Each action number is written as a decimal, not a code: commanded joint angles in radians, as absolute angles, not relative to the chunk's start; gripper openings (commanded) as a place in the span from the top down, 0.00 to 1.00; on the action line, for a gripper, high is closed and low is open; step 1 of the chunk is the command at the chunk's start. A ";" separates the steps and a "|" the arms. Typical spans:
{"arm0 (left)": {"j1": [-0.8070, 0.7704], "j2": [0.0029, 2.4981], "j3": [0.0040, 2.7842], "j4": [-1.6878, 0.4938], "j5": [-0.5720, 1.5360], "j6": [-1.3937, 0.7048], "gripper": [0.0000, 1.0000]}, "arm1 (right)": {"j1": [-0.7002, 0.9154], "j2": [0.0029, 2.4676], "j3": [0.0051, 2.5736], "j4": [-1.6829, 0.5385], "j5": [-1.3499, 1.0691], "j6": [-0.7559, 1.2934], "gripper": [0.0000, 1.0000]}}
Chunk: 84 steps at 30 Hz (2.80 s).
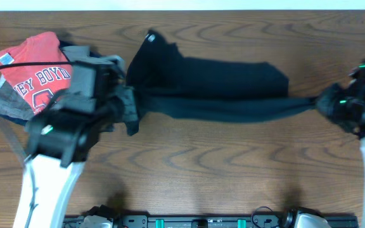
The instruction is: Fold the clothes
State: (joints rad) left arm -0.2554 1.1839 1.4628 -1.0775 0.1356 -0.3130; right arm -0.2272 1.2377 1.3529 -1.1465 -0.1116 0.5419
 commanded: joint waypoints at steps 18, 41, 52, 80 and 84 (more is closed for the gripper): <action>-0.118 1.077 2.029 -1.038 0.131 -0.288 0.94 | -0.399 1.140 2.077 -1.289 -0.023 0.350 0.99; -0.059 1.731 2.032 -0.411 0.208 -0.316 0.94 | -0.379 1.734 2.083 -0.786 -0.142 0.405 0.99; 0.014 1.664 2.099 -0.847 0.486 -0.317 0.94 | -0.393 1.712 2.124 -1.127 0.130 0.306 0.99; -0.113 1.638 1.184 -1.476 0.490 -0.108 0.94 | -0.650 1.730 1.385 -1.407 0.345 0.501 0.99; -0.113 1.580 1.183 -1.450 0.490 -0.109 0.94 | -0.660 1.730 1.385 -1.392 0.284 0.485 0.99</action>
